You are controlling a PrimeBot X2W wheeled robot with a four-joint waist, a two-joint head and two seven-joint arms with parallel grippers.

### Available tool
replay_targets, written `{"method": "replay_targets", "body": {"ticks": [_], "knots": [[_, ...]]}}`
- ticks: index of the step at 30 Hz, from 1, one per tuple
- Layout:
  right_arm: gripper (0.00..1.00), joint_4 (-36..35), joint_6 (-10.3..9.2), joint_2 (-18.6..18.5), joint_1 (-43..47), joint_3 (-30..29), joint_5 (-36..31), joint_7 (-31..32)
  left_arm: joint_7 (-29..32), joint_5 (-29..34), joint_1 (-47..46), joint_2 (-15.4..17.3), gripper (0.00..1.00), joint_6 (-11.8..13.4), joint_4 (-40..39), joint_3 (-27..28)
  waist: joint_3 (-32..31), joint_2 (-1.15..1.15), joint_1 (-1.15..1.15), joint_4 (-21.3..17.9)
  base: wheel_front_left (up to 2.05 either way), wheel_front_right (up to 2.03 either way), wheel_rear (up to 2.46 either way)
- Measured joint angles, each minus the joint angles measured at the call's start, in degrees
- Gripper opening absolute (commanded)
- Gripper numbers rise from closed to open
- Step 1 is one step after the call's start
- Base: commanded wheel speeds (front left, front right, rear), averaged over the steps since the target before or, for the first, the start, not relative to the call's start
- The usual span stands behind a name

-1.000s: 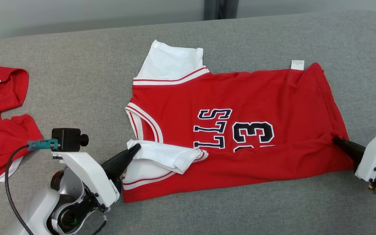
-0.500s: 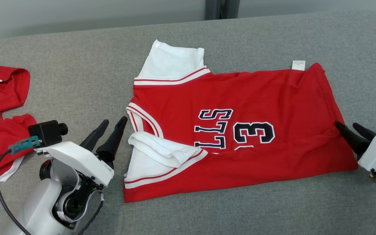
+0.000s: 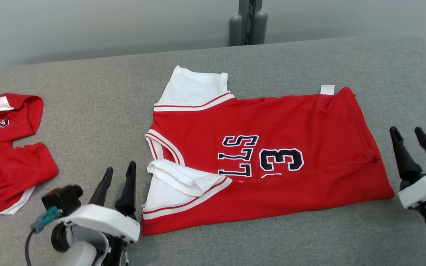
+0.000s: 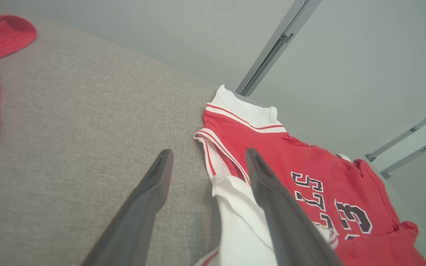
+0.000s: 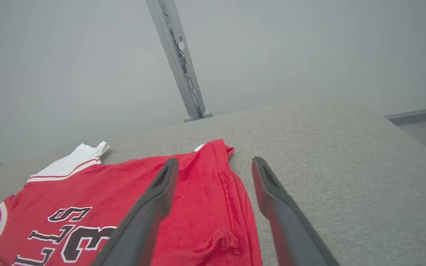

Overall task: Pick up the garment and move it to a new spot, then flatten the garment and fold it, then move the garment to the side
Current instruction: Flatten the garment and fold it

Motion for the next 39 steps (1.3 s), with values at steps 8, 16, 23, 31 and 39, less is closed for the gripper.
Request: {"method": "replay_targets", "body": {"ticks": [8, 16, 23, 31, 39], "knots": [[1.00, -4.86, 0.00, 9.91, 7.97, -12.83, -4.41, -0.64, -0.59, 2.94, 4.07, -2.47, 1.00, -0.10, 4.25, -0.75, -2.47, 0.00, 0.00, -0.70, 0.00, 0.00, 0.00], [1.00, -9.55, 0.00, 14.66, 13.35, -18.72, -12.58, -0.65, -0.74, 9.03, 7.73, -5.35, 1.00, -0.13, 4.44, 0.86, -4.43, 0.00, 0.00, -1.25, 0.00, 0.00, 0.00], [1.00, -10.45, 0.00, 17.50, 15.52, -19.73, -15.63, -0.65, -0.75, 11.87, 9.88, -7.81, 1.00, -1.37, 6.02, 1.59, -4.51, 0.00, 0.00, -1.42, 0.00, 0.00, 0.00], [1.00, -10.88, 0.00, 18.38, 15.54, -19.26, -16.33, -0.15, -0.03, 12.04, 7.66, -8.51, 1.00, -1.03, 12.18, 1.35, -4.17, 0.00, 0.00, -2.31, 0.00, 0.00, 0.00], [1.00, -11.00, 0.00, 18.15, 15.54, -19.05, -16.51, -0.05, 2.56, 11.57, 5.23, -8.95, 0.58, -1.37, 16.44, 0.04, -3.59, 0.00, 0.00, -3.52, 0.00, 0.00, 0.00]]}}
